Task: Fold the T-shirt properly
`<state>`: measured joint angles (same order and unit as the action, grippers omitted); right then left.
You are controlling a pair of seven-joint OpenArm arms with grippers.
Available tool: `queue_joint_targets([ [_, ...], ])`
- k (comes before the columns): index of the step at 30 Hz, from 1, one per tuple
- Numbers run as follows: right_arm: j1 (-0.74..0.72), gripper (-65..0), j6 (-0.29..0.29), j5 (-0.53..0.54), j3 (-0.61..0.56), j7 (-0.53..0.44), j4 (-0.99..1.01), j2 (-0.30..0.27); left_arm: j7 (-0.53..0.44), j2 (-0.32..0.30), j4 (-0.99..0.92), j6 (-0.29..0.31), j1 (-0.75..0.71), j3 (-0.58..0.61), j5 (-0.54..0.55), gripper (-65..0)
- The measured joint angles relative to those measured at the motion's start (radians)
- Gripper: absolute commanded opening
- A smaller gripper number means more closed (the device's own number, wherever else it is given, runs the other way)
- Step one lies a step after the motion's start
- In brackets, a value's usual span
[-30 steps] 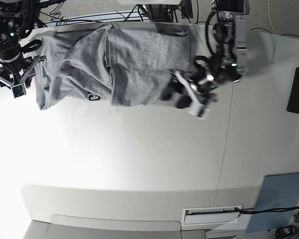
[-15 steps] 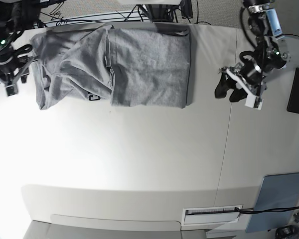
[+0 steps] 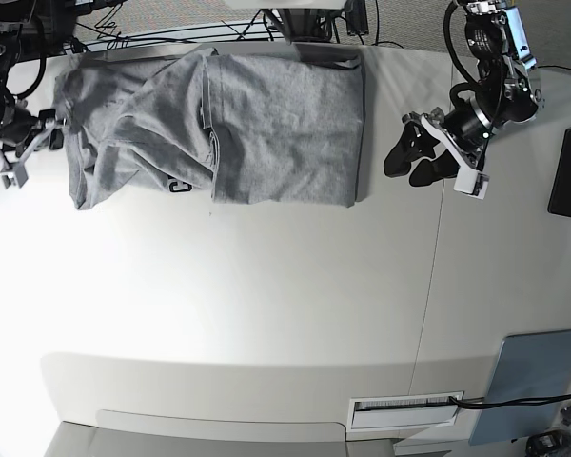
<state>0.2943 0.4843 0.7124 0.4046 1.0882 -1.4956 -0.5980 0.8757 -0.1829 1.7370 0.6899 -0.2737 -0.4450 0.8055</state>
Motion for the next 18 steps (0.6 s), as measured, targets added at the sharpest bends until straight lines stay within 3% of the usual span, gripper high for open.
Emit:
queue_joint_targets([
  [3,0.002,-41.8,0.034,0.032,0.0,0.016,0.029,0.0,0.0,0.0,0.0,0.0,0.0,0.0,0.0,-30.5],
  [8,0.001,-41.8,0.04,0.098,0.0,0.057,0.032,0.0,0.0,0.0,0.0,0.0,0.0,0.0,0.0,-30.5],
  [18,0.0,-41.8,0.04,0.097,-0.037,0.056,0.036,0.0,0.0,0.0,0.0,0.0,0.0,0.0,0.0,-30.5],
])
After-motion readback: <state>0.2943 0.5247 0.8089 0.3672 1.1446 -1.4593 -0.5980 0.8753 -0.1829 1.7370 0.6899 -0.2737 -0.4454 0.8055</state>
